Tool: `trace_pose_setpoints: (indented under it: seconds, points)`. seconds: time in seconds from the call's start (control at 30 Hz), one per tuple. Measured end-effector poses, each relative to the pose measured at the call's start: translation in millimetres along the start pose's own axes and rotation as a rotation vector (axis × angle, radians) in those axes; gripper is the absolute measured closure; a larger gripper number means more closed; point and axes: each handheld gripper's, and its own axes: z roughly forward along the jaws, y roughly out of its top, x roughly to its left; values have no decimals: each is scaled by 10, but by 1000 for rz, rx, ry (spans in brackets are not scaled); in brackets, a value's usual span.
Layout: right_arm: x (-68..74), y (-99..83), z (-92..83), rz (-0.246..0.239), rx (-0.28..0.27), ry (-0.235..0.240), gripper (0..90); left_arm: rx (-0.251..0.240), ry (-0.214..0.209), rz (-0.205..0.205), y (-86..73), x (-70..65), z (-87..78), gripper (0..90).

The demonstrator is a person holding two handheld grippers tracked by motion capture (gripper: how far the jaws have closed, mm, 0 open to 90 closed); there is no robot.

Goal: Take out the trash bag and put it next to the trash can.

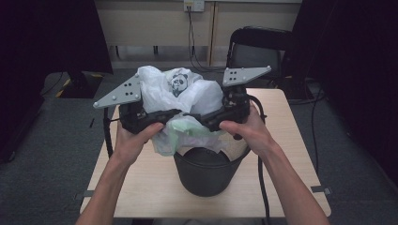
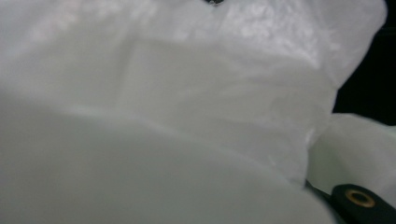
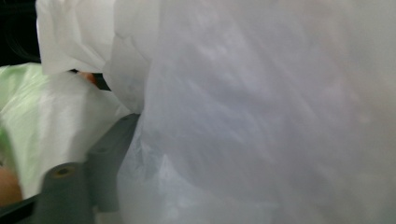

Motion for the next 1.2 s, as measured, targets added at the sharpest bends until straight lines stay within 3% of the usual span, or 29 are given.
trace_pose_setpoints:
  seconds: [0.1,0.13,0.2,0.33,0.53,0.6,0.77,0.9,0.97,1.2]
  points:
    - [18,13,-27,-36,-3,28,491,-34,-40,-45,5,66,-64,843]
    - [42,16,-30,-52,-1,18,569,-38,-53,-55,1,77,-70,827]
    - [57,19,-22,-58,9,40,645,-35,-79,-72,-19,99,-78,811]
    - [67,5,-36,-78,36,31,770,-50,-48,-91,-73,128,-104,643]
    - [14,7,-76,-91,31,4,815,-57,-25,-116,-89,160,-119,460]
    - [-39,4,-123,-80,29,-33,820,-67,-22,-120,-85,164,-138,402]
    - [-163,-10,-224,-51,-29,-56,828,-13,66,-81,-79,123,-90,370]
    - [-232,-31,-272,-26,-71,-37,823,24,137,-35,-87,88,-66,386]
    - [-243,-35,-303,-20,-85,-45,824,33,152,-38,-95,94,-68,385]
    - [-305,13,-421,-19,-99,-96,832,-26,182,-54,-133,124,-152,376]
